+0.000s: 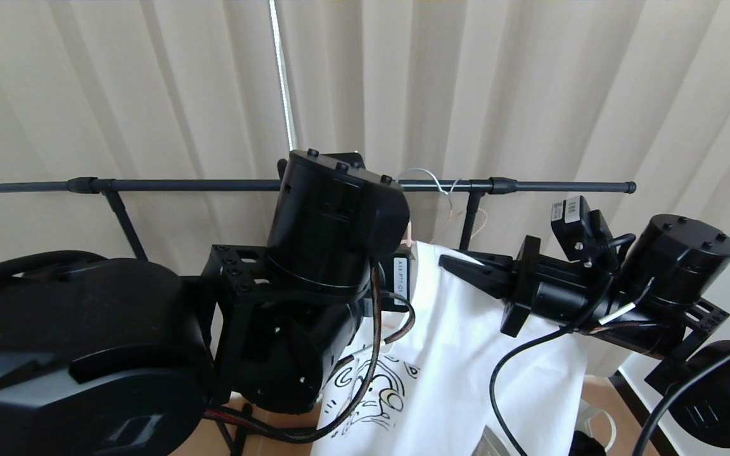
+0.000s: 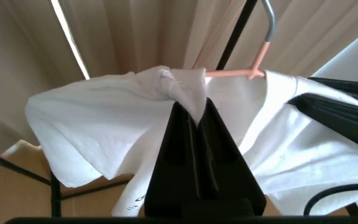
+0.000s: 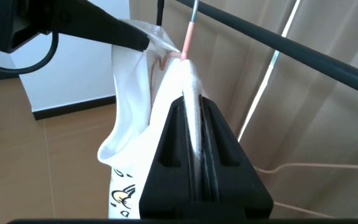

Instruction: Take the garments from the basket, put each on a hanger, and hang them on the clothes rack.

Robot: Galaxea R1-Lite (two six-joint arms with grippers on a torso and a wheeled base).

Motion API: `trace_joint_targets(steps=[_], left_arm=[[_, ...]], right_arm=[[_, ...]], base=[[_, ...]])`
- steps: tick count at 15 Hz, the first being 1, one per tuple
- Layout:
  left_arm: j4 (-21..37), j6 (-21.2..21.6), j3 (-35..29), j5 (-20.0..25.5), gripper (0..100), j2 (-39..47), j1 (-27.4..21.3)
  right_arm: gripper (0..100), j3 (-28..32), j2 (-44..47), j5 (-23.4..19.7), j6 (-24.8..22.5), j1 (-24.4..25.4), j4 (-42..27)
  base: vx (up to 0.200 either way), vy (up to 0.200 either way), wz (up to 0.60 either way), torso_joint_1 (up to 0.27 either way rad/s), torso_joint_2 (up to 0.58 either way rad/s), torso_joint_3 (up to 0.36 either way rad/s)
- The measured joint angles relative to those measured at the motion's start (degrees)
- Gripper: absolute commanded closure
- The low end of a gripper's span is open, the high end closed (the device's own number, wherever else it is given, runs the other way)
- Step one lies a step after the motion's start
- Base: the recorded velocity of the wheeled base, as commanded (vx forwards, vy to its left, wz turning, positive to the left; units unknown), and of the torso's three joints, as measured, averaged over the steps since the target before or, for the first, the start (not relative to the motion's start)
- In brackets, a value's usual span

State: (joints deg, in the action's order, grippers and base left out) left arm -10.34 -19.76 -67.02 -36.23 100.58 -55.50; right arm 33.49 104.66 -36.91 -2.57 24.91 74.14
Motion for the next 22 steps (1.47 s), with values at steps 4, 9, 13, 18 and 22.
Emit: trace_joint_targets(steps=[4,9,13,18,22], left_arm=[[-0.17,1.12,-0.01,0.11,100,-0.21,-0.94],[-0.28,3.1,0.32,0.18,100,-0.32,-1.0],[-0.3,4.99,0.21,0.16,100,-1.0,-0.63],[-0.37,5.34,0.16,0.18,100,-1.16,-0.56],[-1.34,5.23,0.07,0.22,100,-0.95,-0.67]], right_arm=[[100,0.13,0.39,0.0,0.57,0.8,0.28],[100,1.21,0.52,0.1,2.67,1.0,0.33],[100,1.6,0.55,0.73,4.95,1.02,3.54],[100,2.32,0.5,2.67,5.88,2.4,4.68],[100,1.93,0.52,2.62,5.9,2.49,7.69]], base=[[0.0,0.0,0.0,0.0,0.0,0.0],[0.0,0.0,0.0,0.0,0.0,0.0],[0.0,0.0,0.0,0.0,0.0,0.0],[0.0,0.0,0.0,0.0,0.0,0.0],[0.0,0.0,0.0,0.0,0.0,0.0]])
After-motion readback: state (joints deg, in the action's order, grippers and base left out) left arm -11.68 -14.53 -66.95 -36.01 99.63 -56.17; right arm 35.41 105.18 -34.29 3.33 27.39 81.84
